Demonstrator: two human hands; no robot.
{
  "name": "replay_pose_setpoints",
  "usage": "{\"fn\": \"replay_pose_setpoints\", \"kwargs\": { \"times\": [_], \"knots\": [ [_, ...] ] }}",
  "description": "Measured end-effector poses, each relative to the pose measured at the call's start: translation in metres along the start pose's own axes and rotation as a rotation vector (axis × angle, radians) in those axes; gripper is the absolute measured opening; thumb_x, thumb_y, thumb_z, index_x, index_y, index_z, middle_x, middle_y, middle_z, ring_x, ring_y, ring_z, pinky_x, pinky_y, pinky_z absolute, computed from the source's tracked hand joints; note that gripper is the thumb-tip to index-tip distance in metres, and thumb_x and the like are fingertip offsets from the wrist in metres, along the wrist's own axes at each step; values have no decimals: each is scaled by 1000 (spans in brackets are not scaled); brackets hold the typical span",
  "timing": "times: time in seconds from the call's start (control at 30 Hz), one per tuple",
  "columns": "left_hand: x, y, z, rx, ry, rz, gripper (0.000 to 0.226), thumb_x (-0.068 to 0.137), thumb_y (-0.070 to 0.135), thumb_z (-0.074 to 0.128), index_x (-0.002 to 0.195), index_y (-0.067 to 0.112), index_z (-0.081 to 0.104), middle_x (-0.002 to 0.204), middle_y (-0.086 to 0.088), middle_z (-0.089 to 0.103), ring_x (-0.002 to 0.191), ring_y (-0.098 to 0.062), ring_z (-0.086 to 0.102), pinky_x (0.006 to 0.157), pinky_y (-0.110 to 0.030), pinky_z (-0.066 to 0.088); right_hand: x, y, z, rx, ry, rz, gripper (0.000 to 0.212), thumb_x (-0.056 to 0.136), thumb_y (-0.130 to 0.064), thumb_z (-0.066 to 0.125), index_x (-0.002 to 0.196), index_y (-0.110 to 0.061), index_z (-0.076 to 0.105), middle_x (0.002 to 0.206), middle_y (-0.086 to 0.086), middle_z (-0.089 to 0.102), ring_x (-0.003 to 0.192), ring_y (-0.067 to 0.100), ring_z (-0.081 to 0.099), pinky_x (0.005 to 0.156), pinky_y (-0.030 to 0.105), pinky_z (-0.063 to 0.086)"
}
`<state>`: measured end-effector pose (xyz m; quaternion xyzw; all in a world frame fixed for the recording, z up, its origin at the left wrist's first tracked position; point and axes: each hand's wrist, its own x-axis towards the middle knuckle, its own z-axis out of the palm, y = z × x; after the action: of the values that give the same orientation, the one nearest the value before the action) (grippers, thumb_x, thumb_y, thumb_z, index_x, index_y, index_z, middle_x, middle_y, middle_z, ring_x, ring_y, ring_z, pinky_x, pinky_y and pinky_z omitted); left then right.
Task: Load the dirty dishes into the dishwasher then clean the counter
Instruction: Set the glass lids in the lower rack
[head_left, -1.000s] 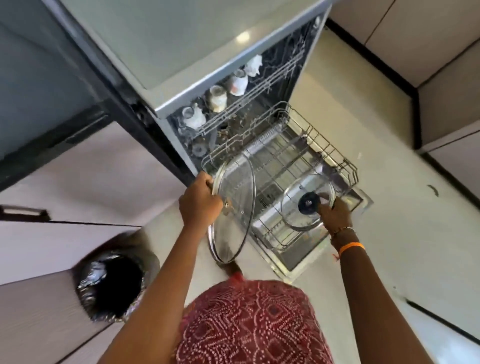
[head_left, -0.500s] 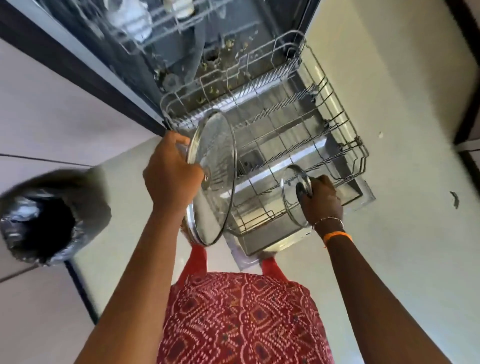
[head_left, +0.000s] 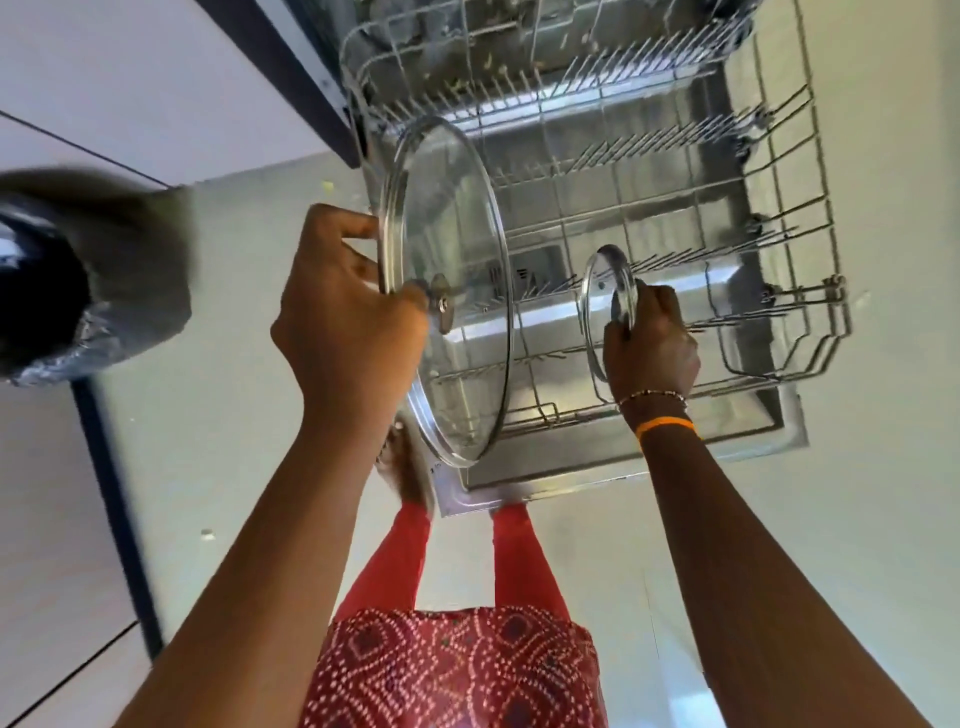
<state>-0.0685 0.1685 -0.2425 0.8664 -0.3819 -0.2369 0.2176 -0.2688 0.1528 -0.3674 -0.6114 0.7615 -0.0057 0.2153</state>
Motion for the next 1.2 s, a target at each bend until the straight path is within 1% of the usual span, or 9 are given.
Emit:
{"fn": "replay_pose_setpoints", "kwargs": {
  "times": [0.1, 0.23, 0.43, 0.53, 0.7, 0.83, 0.97, 1.07, 1.2],
  "knots": [
    [-3, -10, -1, -22, 28, -47, 40, 71, 12, 71, 106, 18, 52, 72, 23, 43, 65, 5, 48, 62, -22, 38, 16, -4, 11, 10, -11, -33, 39, 86, -14, 52, 125, -10, 50, 131, 11, 48, 97, 40, 59, 75, 42, 46],
    [-6, -17, 0, -33, 19, -86, 40, 71, 13, 71, 106, 19, 52, 72, 21, 45, 68, -5, 52, 61, -22, 38, 36, 2, 20, -11, -148, -48, 45, 87, -15, 53, 131, -12, 44, 136, 10, 45, 107, 40, 55, 84, 43, 45],
    [-14, -20, 3, -54, -31, -99, 39, 73, 20, 74, 102, 25, 48, 72, 20, 46, 70, -10, 56, 71, -31, 47, 38, 11, 14, -13, -88, -117, 31, 89, -20, 53, 118, -9, 53, 124, 11, 51, 96, 40, 58, 73, 38, 44],
    [-18, -21, 5, -46, -50, -83, 39, 74, 19, 74, 103, 26, 47, 71, 22, 44, 65, -1, 52, 70, -27, 43, 25, 17, 3, -71, -24, -140, 36, 83, -11, 54, 119, -14, 54, 123, 8, 52, 91, 40, 59, 64, 34, 37],
    [-20, -16, 7, -51, -77, -80, 40, 74, 18, 73, 107, 23, 50, 71, 22, 45, 72, -13, 55, 77, -35, 50, 3, 27, 10, -130, -118, -141, 45, 82, -9, 55, 125, -20, 51, 122, 6, 52, 92, 38, 60, 69, 38, 45],
    [-23, -13, 9, -69, -76, -69, 39, 74, 21, 74, 99, 28, 45, 72, 23, 45, 68, -6, 55, 78, -39, 52, -2, 27, 26, -87, -148, -65, 41, 85, -15, 57, 126, -14, 49, 128, 7, 49, 92, 39, 60, 72, 39, 46],
    [-26, -13, 9, -90, -79, -46, 39, 75, 21, 74, 97, 29, 42, 73, 23, 47, 67, -2, 55, 74, -37, 52, 13, 17, 28, -48, -49, -33, 39, 87, -17, 54, 125, -11, 49, 127, 9, 49, 95, 39, 59, 74, 41, 47],
    [-27, -12, 11, -78, -73, -31, 39, 74, 19, 73, 96, 30, 43, 73, 24, 46, 67, 0, 54, 69, -27, 49, 28, 16, 32, -64, -204, -15, 35, 87, -15, 56, 121, -9, 50, 126, 11, 48, 105, 38, 56, 80, 42, 46],
    [-31, -12, 11, -34, -58, -3, 35, 74, 16, 71, 93, 32, 47, 72, 25, 47, 65, 3, 52, 59, -12, 33, 37, 23, 39, 10, -336, 60, 34, 90, -16, 53, 123, -6, 48, 128, 17, 48, 116, 37, 49, 91, 43, 42]
  ]
}}
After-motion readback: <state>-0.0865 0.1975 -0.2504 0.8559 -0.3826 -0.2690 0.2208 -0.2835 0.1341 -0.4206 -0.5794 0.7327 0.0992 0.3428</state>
